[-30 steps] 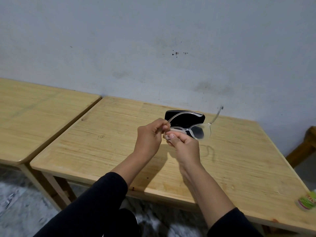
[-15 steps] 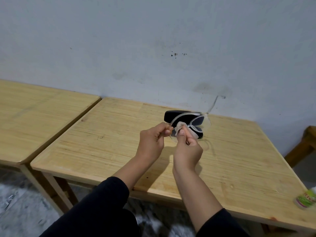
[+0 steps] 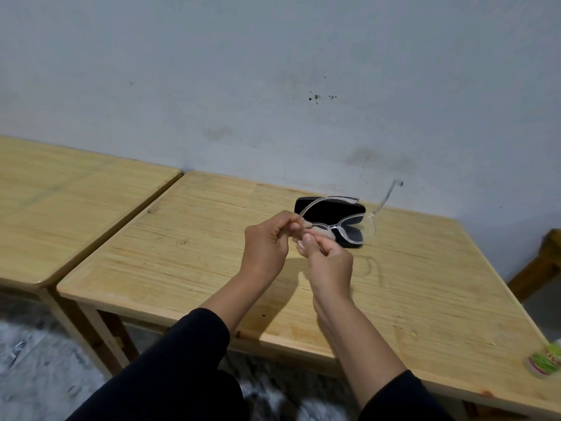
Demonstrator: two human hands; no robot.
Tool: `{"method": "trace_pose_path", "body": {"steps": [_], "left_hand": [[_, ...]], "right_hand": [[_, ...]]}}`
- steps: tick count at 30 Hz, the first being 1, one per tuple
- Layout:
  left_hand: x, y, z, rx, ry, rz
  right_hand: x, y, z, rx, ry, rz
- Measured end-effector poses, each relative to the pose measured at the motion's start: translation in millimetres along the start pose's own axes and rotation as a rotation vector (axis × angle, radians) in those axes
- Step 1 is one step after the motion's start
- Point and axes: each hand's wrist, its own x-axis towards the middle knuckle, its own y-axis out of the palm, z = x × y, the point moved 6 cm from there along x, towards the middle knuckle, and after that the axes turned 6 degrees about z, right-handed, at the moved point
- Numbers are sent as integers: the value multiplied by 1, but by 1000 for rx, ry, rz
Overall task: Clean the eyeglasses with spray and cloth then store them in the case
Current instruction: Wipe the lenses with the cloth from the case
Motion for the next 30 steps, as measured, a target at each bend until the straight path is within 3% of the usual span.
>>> {"method": "trace_pose_path", "body": {"steps": [7,22,30], "left_hand": [[1,-19,18,-3,-30,-32],[-12,-136,62,294,-1,-189],[-43,-183,94,417,-110,-114]], "right_hand": [[4,10,-5,-59,94,221],[-8,6,-33,-72,226,147],[-16,18,-47,-18,299,189]]}}
